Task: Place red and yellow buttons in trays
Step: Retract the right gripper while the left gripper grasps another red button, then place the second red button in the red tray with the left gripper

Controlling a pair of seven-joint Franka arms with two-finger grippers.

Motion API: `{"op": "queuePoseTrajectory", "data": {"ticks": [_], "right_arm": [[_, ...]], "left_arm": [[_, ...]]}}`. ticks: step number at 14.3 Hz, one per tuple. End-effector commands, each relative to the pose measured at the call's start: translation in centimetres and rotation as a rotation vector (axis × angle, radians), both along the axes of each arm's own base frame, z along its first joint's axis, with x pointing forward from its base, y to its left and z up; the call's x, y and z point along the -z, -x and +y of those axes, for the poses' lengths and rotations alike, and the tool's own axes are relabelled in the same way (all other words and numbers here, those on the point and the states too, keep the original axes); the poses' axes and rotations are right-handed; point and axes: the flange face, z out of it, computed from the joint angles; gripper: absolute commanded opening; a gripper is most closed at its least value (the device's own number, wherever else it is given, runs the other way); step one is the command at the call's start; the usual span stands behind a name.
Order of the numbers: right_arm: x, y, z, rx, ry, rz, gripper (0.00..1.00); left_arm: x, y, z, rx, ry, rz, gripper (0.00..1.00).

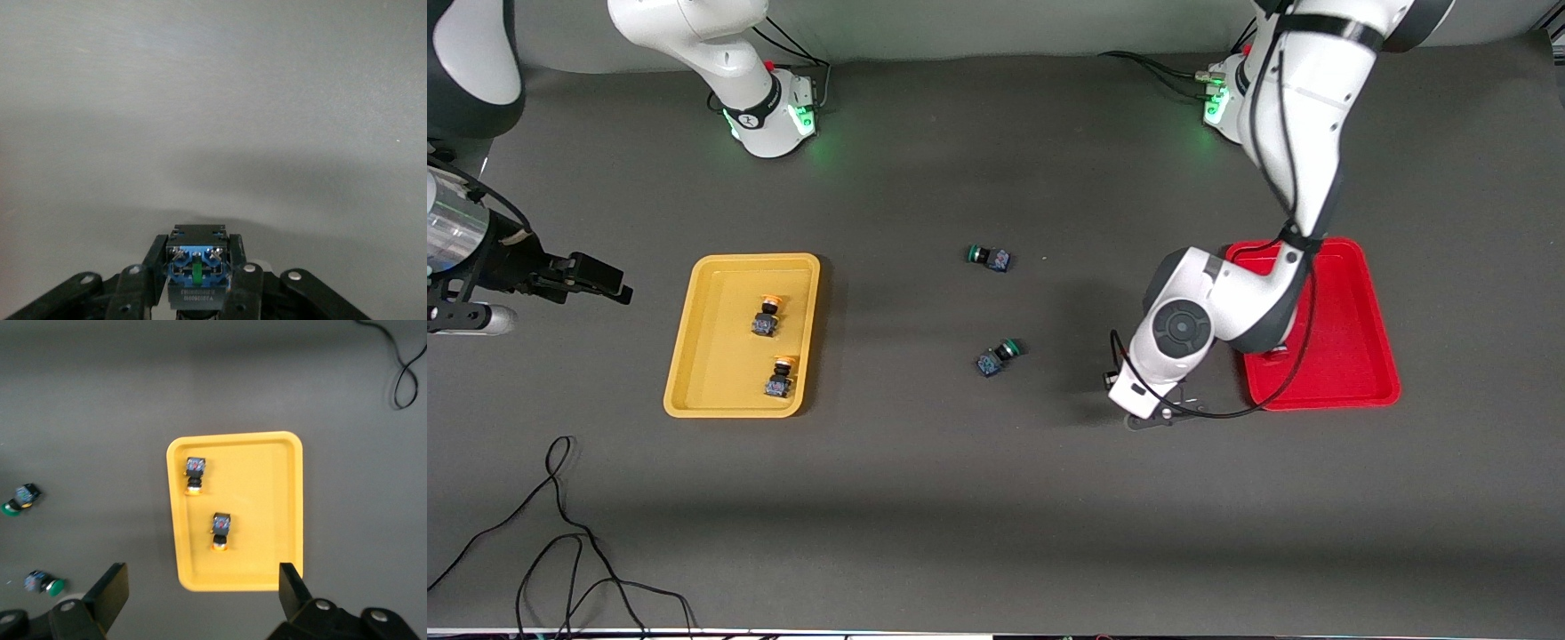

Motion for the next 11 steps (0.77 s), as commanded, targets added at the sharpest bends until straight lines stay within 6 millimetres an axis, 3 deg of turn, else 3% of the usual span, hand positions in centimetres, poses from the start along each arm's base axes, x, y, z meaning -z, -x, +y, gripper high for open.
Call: {"op": "queuePoseTrajectory", "data": {"ticks": [1, 3, 6, 8, 11], "right_arm": [[1.0, 0.9, 1.2, -0.040, 0.030, -0.031, 1.00], [0.6, 1.3, 1.3, -0.055, 0.030, -0.026, 1.00], [-0.3, 1.9, 3.1, -0.080, 0.032, -0.030, 1.00], [-0.1, 1.8, 2.2, -0.071, 0.032, -0.029, 1.00], [0.3, 1.6, 0.5, -0.054, 0.031, -0.023, 1.00]], "left_arm": [[-9.6, 0.6, 3.6, 0.043, 0.077, 0.067, 0.23], [-11.8, 1.4, 9.2, 0.080, 0.083, 0.124, 0.23], [-12.2, 3.7, 19.7, 0.142, 0.079, 0.113, 0.22], [-10.9, 5.1, 27.0, 0.166, 0.036, 0.083, 0.22], [-7.0, 6.6, 34.3, 0.185, -0.009, 0.002, 0.22]]}}
